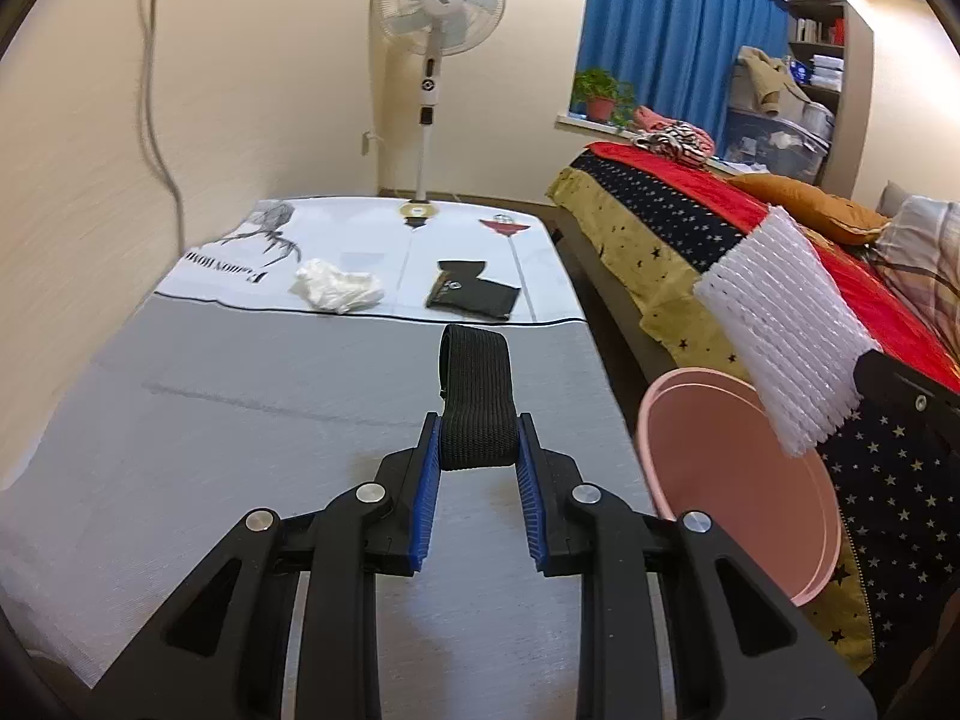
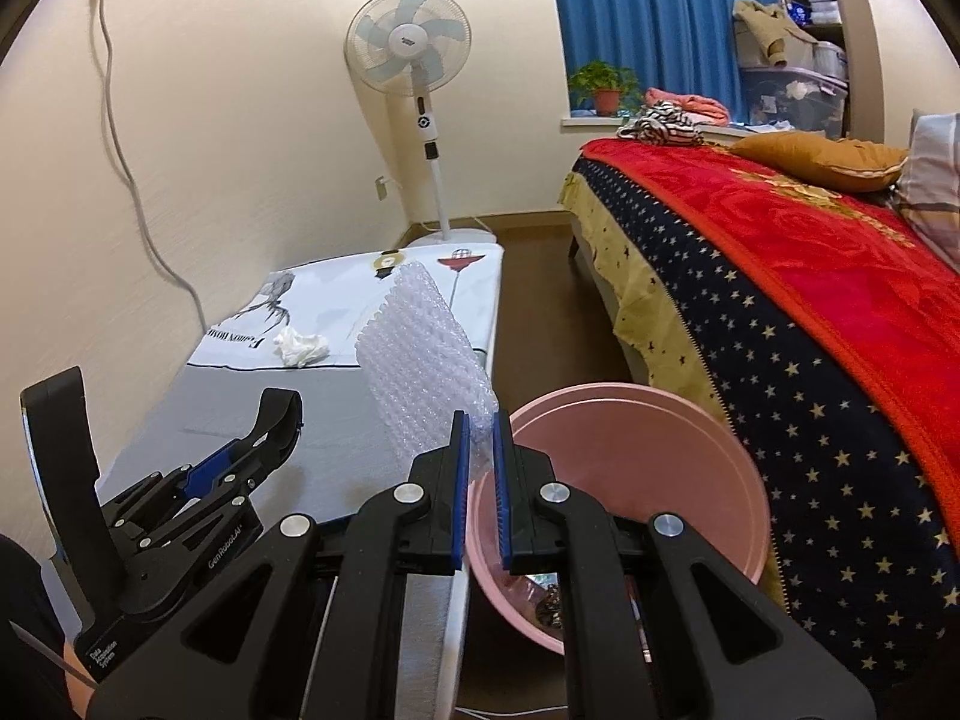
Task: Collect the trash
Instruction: 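Carry the black band and white foam mesh over the wastebasket with both tools, then open both tools over the wastebasket to drop the band and foam mesh, then move both tools back to the board toward the tissue and black pouch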
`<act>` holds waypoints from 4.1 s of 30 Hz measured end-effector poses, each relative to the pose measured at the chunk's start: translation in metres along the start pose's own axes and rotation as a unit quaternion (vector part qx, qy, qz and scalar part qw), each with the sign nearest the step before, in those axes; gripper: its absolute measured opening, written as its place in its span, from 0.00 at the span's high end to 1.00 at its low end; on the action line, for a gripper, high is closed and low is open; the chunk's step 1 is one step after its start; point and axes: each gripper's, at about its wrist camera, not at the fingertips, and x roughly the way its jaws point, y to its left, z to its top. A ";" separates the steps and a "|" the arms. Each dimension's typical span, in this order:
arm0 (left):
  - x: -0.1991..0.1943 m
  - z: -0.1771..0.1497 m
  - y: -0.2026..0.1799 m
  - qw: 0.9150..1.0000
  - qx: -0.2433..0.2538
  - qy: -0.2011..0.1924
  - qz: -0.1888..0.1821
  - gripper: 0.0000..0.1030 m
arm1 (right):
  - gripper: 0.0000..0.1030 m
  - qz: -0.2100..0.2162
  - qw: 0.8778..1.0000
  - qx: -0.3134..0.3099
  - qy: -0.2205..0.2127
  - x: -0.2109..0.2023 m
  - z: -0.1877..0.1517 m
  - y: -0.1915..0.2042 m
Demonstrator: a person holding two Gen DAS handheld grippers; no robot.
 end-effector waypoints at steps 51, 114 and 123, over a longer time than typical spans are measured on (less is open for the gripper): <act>0.053 -0.009 -0.118 0.984 0.067 0.047 -0.161 0.72 | 0.69 -0.168 0.980 0.101 0.021 0.006 0.009 -0.107; 0.171 0.071 0.140 0.969 -0.229 0.031 0.084 0.61 | 0.55 0.077 0.990 -0.003 0.116 0.299 0.055 0.070; 0.197 0.075 0.141 0.967 -0.235 0.060 0.076 0.55 | 0.54 0.042 0.986 -0.029 0.157 0.325 0.053 0.081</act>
